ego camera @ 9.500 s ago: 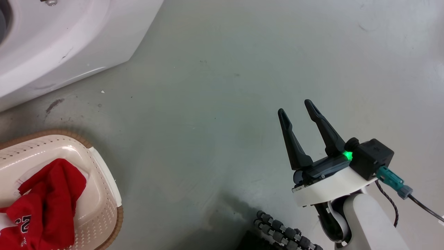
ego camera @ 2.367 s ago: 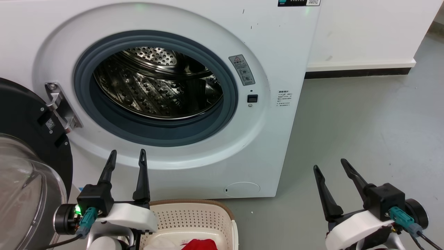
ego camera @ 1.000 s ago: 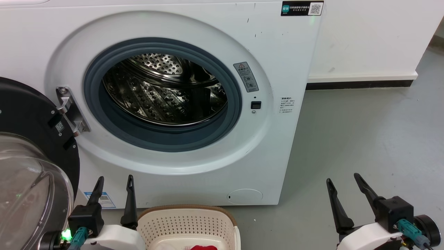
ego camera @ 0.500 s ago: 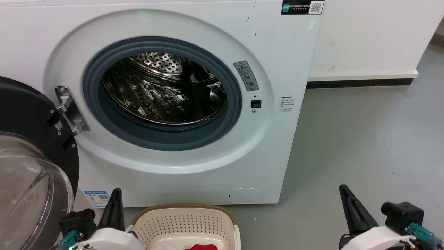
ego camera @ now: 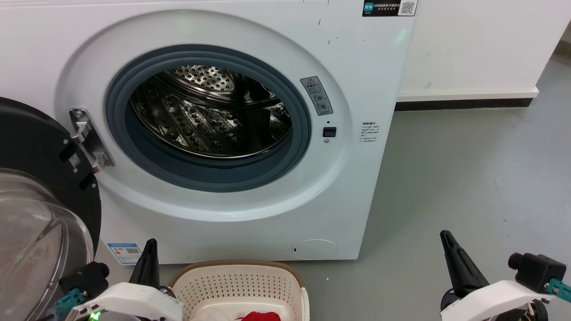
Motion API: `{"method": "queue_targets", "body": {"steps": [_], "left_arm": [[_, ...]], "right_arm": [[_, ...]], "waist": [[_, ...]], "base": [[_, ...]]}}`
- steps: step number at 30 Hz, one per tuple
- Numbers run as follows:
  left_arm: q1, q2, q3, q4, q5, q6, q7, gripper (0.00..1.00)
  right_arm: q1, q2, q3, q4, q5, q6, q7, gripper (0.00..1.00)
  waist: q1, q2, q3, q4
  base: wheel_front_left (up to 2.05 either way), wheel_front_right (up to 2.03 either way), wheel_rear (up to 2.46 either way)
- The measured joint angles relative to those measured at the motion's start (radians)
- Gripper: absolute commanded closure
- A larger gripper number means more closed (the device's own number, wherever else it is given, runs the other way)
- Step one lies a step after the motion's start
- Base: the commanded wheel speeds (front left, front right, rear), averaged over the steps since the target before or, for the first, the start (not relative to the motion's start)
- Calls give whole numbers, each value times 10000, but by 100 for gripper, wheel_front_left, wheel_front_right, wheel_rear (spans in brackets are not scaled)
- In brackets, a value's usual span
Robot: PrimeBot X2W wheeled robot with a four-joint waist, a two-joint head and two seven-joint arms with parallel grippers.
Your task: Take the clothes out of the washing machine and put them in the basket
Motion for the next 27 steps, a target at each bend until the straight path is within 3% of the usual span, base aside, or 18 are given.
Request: {"method": "queue_targets", "body": {"steps": [27], "left_arm": [[-431, -506, 685, 518, -3448, -784, 614, 100]], "right_arm": [[-625, -121, -276, 711, 4163, -2, 142, 100]], "waist": [[0, 0, 142, 28]], "base": [[0, 0, 0]]}}
